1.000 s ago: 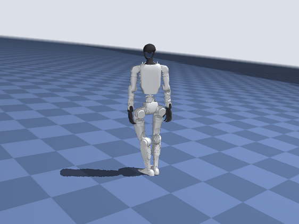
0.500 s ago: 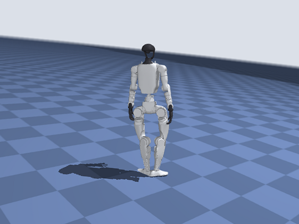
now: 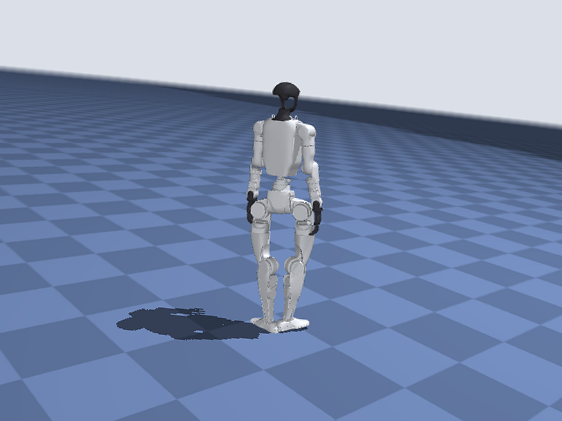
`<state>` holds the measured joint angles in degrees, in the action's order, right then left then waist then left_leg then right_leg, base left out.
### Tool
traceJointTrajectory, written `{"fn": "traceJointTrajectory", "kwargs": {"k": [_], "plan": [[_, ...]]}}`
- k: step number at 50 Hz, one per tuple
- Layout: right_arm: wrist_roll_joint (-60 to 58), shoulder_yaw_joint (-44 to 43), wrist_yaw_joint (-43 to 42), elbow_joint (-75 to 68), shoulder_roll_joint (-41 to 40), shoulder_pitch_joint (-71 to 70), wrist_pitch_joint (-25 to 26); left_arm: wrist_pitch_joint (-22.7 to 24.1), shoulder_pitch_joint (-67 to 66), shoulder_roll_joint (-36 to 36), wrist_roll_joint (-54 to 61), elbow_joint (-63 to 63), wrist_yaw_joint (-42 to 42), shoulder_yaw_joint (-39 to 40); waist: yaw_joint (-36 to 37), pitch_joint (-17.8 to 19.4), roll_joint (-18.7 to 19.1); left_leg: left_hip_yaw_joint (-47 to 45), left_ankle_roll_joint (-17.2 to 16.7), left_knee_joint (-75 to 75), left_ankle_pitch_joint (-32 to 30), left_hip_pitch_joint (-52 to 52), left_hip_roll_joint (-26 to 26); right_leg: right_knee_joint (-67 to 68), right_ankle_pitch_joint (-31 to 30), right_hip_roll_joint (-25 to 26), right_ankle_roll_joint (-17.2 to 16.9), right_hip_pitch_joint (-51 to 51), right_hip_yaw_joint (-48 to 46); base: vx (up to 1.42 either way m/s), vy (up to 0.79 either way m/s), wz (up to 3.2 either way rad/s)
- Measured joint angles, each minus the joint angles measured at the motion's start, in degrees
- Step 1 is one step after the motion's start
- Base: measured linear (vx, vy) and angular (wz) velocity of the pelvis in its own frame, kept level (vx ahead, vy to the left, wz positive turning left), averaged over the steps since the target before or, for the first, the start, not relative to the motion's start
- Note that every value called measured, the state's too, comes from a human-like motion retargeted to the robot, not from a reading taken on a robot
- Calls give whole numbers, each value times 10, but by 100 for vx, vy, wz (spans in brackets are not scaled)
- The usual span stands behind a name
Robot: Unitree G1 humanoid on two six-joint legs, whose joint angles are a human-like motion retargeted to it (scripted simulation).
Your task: In place motions
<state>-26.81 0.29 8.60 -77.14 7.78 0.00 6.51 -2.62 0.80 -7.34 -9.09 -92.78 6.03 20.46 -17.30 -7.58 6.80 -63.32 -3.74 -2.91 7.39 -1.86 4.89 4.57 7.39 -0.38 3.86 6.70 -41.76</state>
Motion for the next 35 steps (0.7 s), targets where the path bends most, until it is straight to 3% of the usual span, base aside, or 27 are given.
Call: {"fn": "traceJointTrajectory", "kwargs": {"k": [6, 11, 15, 18, 20, 23, 25, 30, 35], "plan": [[3, -2, 5, 9, 1, 3, -1, -5, -41, 1, 9, -1, -12, 30, -5, -4, 2, -23, -12, 24, -9, -18, 15, -7, 15, 12, 2, 5, 43, -26, 9, -59], [24, -16, 1, -23, 4, 4, 12, -6, -61, 5, 19, 13, -12, 42, 3, -12, -25, -34, 3, 76, -49, -36, 26, -7, 24, -5, 5, 6, 82, -24, 9, -66], [51, -25, 0, -58, 8, -2, 26, -1, -65, 10, 33, 39, -13, 44, 12, -15, -82, -9, 65, 184, -93, -28, 40, 0, 29, -60, 6, 5, 120, -25, 5, -68], [52, -28, 3, -69, 12, -7, 31, 5, -60, 11, 42, 57, -14, 39, 16, -6, -117, 80, 143, 336, -97, 26, 86, 0, 28, -90, 10, -3, 136, -27, 1, -67], [46, -27, 4, -71, 17, -8, 33, 6, -52, 12, 43, 62, -13, 34, 21, 4, -118, 161, 156, 395, -100, 62, 104, -5, 24, -85, 16, -9, 137, -22, 2, -64], [31, -22, 3, -69, 26, -9, 33, 6, -43, 20, 43, 66, -7, 26, 25, 15, -105, 330, 96, 404, -98, 112, 75, -10, 16, -68, 23, -14, 136, -22, 6, -74], [19, -19, 3, -67, 31, -12, 33, 7, -40, 27, 42, 71, -3, 20, 33, 22, -104, 391, 75, 388, -88, 126, 47, -11, 11, -64, 25, -15, 152, -22, 5, -110], [6, -15, 11, -53, 36, -16, 32, 9, -38, 36, 28, 81, -1, 7, 56, 32, -99, 385, 79, 282, -27, 116, -6, -10, 0, -50, 28, -13, 213, -15, 4, -129], [15, -22, 12, -46, 30, -16, 31, 6, -33, 38, 23, 70, 1, -7, 58, 31, -62, 448, 33, 174, -3, 129, -41, -17, -9, -5, 28, -7, 243, -8, -4, -88]]}}
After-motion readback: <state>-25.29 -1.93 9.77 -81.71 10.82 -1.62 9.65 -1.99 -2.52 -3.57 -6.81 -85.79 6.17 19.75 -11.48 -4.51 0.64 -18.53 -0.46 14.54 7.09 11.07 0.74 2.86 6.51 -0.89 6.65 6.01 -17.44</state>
